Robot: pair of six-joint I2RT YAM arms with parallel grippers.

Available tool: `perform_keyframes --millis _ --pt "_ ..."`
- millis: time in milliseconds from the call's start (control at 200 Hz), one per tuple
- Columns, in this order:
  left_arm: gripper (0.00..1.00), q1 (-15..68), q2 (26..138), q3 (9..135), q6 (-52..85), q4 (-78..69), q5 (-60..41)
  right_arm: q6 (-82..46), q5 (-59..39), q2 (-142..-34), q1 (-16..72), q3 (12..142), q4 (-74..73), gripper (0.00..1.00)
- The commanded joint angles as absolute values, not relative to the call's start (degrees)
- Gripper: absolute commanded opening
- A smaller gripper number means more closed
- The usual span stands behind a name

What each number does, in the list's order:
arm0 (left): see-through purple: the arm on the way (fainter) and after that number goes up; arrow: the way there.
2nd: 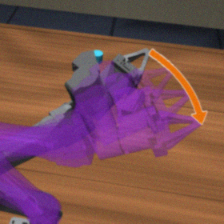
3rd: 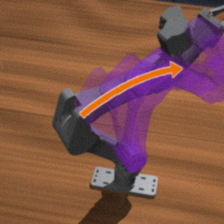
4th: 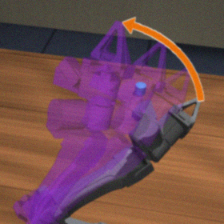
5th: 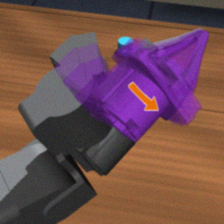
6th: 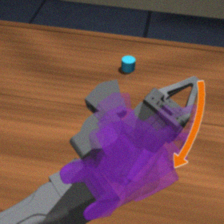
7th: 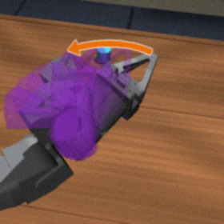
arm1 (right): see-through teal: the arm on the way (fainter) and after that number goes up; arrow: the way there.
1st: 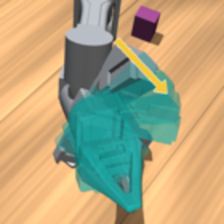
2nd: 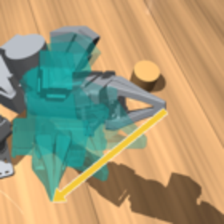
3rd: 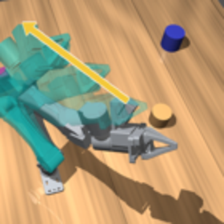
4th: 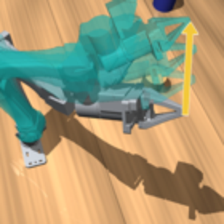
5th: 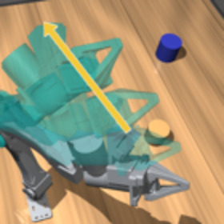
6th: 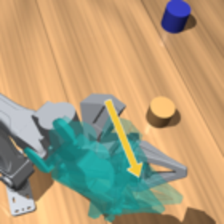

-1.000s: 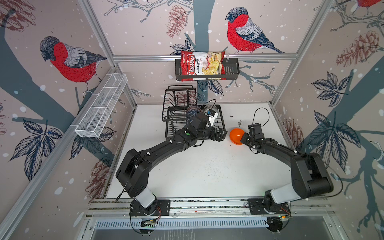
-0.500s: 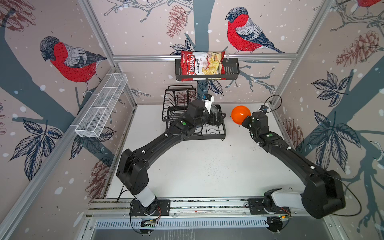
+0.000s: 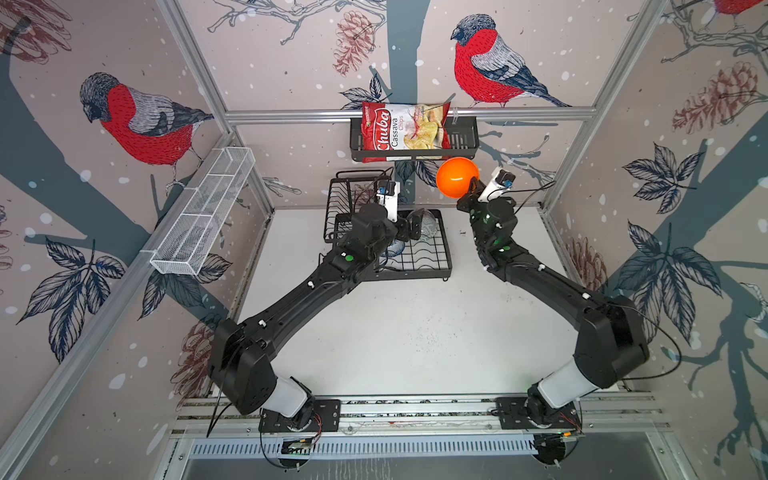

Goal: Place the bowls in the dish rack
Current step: 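Carry the orange bowl over the rack with the right while the left grasps it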

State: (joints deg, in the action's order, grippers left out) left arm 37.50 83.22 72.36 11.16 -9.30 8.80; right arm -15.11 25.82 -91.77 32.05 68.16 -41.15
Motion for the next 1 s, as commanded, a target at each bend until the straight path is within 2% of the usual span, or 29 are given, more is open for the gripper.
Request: perform_keyframes --millis 0,155,305,505,680,775,991 --pt "0.98 37.39 81.19 69.75 6.68 -20.02 11.48 -5.7 26.65 -92.95 36.46 65.15 -59.33 0.0" --pt "0.98 34.62 79.13 66.41 9.15 -22.42 10.34 6.59 28.92 -97.85 43.33 65.13 -67.19 0.0" --pt "0.98 27.66 79.53 66.27 17.64 -21.01 3.46 7.24 28.43 -101.66 45.17 67.87 -67.04 0.0" --pt "0.94 26.81 79.28 65.35 17.99 -21.01 3.66 7.49 28.78 -103.12 46.49 69.19 -67.37 0.0" --pt "0.85 26.12 79.28 64.88 19.06 -21.4 3.1 6.99 28.85 -102.5 47.35 68.54 -68.54 0.0" --pt "0.74 25.34 78.94 64.13 19.89 -22.66 2.0 7.15 28.69 -102.4 47.81 68.06 -69.59 0.0" --pt "0.58 24.96 78.73 63.75 20.4 -23.7 -0.05 4.7 27.36 -103.15 48.47 68.36 -69.74 0.0"
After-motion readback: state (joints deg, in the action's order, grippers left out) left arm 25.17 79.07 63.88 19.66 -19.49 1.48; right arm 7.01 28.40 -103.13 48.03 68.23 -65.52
